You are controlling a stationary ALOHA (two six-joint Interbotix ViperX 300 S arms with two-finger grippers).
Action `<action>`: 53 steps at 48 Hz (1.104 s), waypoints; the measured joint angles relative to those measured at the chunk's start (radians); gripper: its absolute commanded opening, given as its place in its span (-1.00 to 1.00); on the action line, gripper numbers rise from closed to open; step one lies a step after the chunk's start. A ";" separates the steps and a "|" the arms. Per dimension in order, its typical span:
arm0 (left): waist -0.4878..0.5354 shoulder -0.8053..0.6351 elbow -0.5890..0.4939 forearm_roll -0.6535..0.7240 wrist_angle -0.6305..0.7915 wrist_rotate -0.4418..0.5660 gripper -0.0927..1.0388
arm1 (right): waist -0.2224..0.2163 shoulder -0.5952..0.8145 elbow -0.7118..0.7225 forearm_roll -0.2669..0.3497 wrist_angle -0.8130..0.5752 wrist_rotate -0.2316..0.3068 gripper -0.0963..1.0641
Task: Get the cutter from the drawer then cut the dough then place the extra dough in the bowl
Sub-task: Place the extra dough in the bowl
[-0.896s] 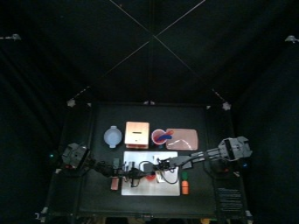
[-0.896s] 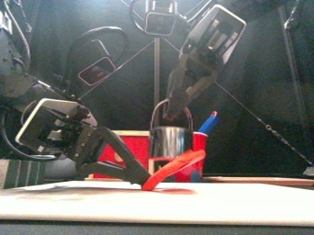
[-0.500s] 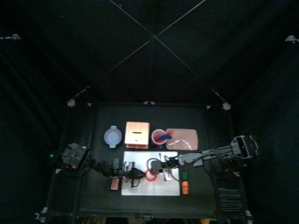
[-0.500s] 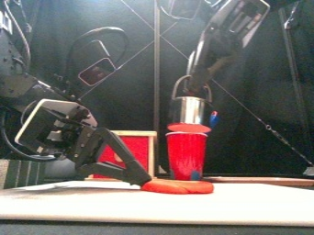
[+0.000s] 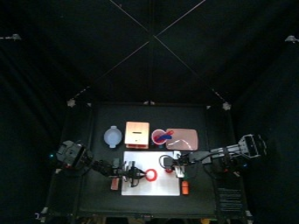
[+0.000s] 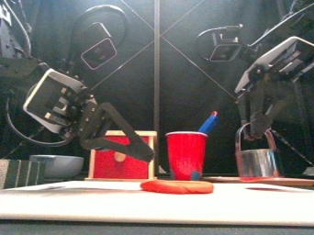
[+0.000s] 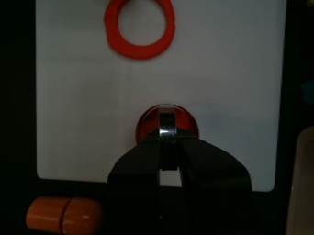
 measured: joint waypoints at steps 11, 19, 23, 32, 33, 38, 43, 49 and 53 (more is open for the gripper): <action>0.011 -0.037 0.000 0.000 0.028 0.000 0.22 | 0.000 0.003 0.020 0.020 -0.023 0.000 -0.10; 0.018 -0.043 0.000 0.003 0.029 0.000 0.22 | 0.000 0.017 0.020 0.046 -0.028 0.000 0.07; 0.021 -0.043 -0.002 0.009 0.028 0.000 0.22 | 0.000 0.018 0.020 0.060 -0.028 0.000 0.20; 0.032 -0.043 -0.008 0.028 0.029 0.000 0.22 | 0.002 0.017 0.015 0.089 -0.028 0.000 0.42; 0.034 -0.043 -0.009 0.029 0.029 0.000 0.22 | 0.002 0.017 0.014 0.091 -0.028 0.002 0.43; 0.046 -0.043 -0.014 0.041 0.035 0.003 0.24 | 0.003 0.017 0.009 0.101 -0.026 0.002 0.47; 0.060 -0.041 -0.023 0.061 0.057 0.003 0.26 | 0.005 0.017 -0.002 0.107 -0.026 0.002 0.47; 0.080 -0.037 -0.038 0.087 0.109 0.008 0.33 | 0.006 0.017 -0.025 0.110 -0.029 0.000 0.47; 0.098 -0.032 -0.055 0.098 0.160 0.014 0.44 | 0.008 0.015 -0.043 0.110 -0.043 -0.002 0.47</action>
